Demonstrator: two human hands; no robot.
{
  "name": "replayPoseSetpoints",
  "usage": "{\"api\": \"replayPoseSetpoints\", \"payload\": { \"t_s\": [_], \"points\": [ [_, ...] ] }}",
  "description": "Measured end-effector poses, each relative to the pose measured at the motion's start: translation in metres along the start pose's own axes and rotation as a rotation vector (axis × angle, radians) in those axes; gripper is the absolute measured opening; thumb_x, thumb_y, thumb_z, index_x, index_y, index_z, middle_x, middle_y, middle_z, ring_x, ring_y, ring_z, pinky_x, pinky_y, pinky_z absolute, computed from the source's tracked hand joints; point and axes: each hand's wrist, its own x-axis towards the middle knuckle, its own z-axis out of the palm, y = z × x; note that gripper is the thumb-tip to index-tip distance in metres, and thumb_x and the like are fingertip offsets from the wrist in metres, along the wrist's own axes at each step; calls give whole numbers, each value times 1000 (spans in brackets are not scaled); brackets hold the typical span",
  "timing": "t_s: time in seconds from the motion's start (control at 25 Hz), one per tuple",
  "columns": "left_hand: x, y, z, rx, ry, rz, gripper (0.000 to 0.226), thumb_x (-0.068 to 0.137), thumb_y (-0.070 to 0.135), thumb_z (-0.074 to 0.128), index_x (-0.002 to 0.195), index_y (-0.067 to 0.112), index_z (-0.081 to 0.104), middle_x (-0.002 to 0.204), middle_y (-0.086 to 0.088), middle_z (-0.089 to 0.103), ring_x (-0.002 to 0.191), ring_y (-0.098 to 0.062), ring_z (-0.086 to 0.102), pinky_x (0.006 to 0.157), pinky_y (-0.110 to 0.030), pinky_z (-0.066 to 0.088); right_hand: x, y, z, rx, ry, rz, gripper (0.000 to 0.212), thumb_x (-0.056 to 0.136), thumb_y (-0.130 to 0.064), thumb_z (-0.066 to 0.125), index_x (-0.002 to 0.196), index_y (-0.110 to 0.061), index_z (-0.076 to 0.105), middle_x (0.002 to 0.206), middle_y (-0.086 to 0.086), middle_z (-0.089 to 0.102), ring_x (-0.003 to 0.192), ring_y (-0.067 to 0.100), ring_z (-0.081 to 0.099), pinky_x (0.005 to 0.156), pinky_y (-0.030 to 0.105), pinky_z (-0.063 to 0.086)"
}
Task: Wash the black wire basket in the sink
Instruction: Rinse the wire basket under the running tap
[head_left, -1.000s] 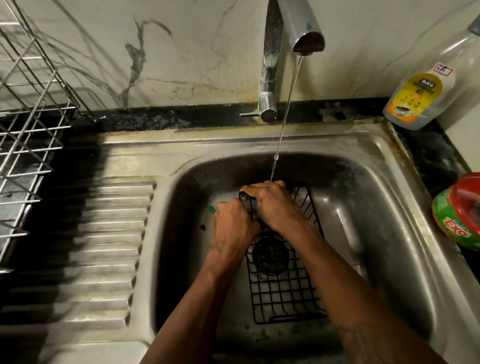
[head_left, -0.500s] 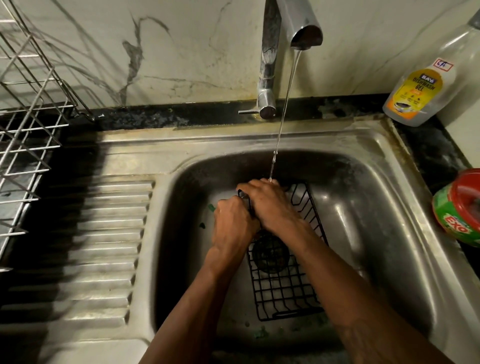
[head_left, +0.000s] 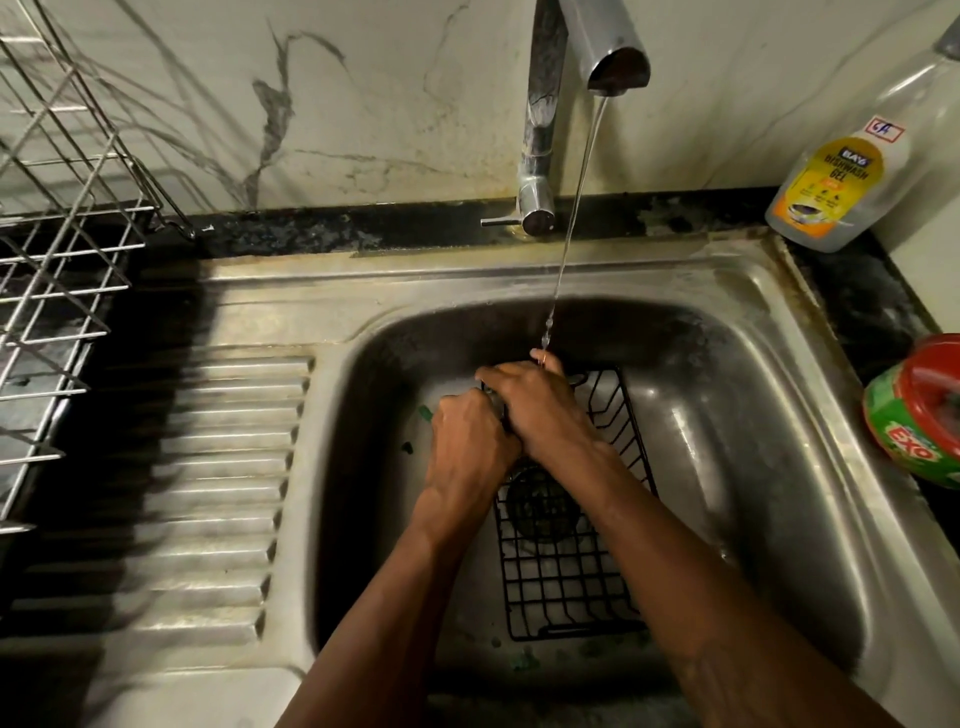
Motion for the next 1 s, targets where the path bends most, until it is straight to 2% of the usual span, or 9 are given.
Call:
{"api": "replayPoseSetpoints", "payload": {
  "t_s": [0.08, 0.16, 0.28, 0.4, 0.52, 0.68, 0.8, 0.88, 1.0],
  "points": [
    [-1, -1, -2, -2, 29, -14, 28, 88, 12, 67, 69, 19, 48, 58, 12, 42, 51, -7, 43, 54, -16, 35, -2, 7, -2, 62, 34, -4, 47, 95, -6, 54, 138, -24, 60, 135, 1, 64, 125, 24, 57, 110, 32, 36],
    [1, -5, 2, 9, 37, -92, 31, 86, 8, 66, 62, 13, 46, 59, 7, 45, 54, -12, 48, 56, -25, 43, -14, 22, -9, 119, 148, 82, 38, 95, -6, 58, 126, -23, 69, 122, 2, 70, 111, 24, 66, 97, 33, 53],
    [4, -8, 4, -12, 17, -178, 24, 84, 4, 68, 65, 9, 54, 68, -5, 57, 63, -20, 60, 54, -29, 53, -30, 32, -18, 121, 354, 197, 32, 89, 2, 65, 116, -13, 74, 110, 7, 74, 97, 24, 69, 83, 37, 60],
    [6, -14, 4, -27, 39, -217, 23, 80, 3, 67, 63, 8, 52, 70, -9, 59, 65, -24, 63, 54, -32, 56, -28, 29, -5, 1, 471, 128, 39, 79, 10, 69, 115, -5, 74, 106, 11, 74, 94, 28, 68, 81, 39, 60],
    [8, -14, 6, -5, 25, -199, 29, 80, 10, 67, 58, 11, 48, 70, -13, 63, 66, -29, 65, 56, -34, 57, -21, 20, 11, -19, 288, 38, 39, 78, 1, 72, 117, -7, 72, 109, 10, 72, 102, 29, 65, 90, 39, 55],
    [10, -14, 9, -15, -7, -183, 27, 85, 13, 71, 64, 11, 55, 71, -9, 63, 63, -20, 63, 56, -31, 58, -24, 12, 23, -186, 41, 206, 69, 89, -21, 71, 150, -8, 41, 154, 15, 45, 146, 29, 36, 123, 39, 21],
    [11, -14, 9, -41, -18, -196, 26, 85, 12, 73, 63, 12, 57, 62, 0, 58, 53, -10, 56, 45, -15, 48, -13, 6, 28, -219, -119, 267, 73, 91, -25, 70, 153, -9, 36, 157, 16, 38, 149, 31, 29, 125, 41, 15],
    [10, -13, 9, -98, -5, -176, 36, 82, 11, 73, 55, 17, 50, 54, 3, 53, 47, -10, 52, 38, -12, 38, 1, 5, 25, 118, -166, 403, 56, 93, -13, 65, 146, -15, 48, 151, 12, 47, 142, 30, 39, 119, 37, 30],
    [11, -12, 12, -53, -16, -121, 36, 82, 14, 71, 55, 17, 46, 59, -3, 59, 58, -24, 64, 50, -29, 48, 3, -1, 16, 1245, -41, 734, 52, 86, 6, 55, 132, -17, 63, 141, 10, 58, 125, 27, 56, 107, 39, 44]
  ]
}}
